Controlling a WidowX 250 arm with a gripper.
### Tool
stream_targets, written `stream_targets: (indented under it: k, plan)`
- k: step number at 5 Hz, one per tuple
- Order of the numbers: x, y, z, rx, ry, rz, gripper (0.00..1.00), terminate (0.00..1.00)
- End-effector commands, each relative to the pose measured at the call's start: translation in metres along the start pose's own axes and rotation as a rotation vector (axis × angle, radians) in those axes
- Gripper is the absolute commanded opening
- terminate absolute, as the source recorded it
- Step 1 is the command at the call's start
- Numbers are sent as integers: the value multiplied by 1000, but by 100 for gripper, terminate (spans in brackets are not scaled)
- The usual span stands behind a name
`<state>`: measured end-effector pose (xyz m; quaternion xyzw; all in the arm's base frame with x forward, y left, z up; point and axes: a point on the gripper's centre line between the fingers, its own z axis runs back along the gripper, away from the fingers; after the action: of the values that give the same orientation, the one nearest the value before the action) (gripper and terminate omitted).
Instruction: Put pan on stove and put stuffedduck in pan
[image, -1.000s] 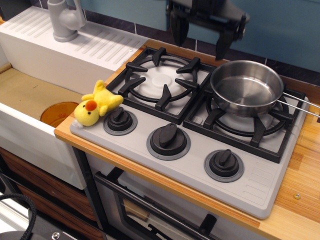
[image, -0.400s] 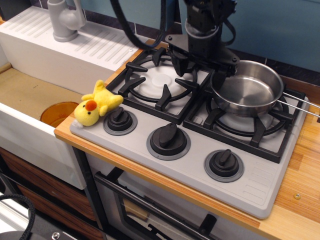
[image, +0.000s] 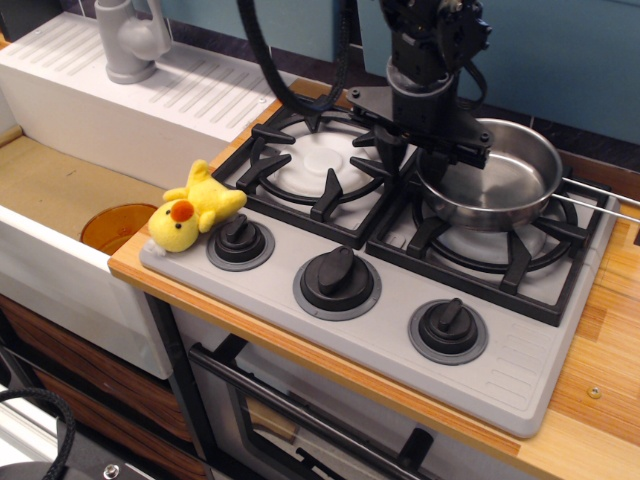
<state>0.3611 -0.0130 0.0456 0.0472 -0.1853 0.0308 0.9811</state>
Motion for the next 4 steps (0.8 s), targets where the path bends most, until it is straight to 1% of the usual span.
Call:
stream_targets:
  k: [1, 2, 3, 4]
  plan:
    - [13, 0, 18, 24, -4, 2, 0, 0]
    - [14, -3, 22, 17, 9, 8, 0, 0]
    - [19, -2, 37, 39, 18, 6, 0, 0]
    - [26, 8, 61, 70, 45, -17, 0, 0]
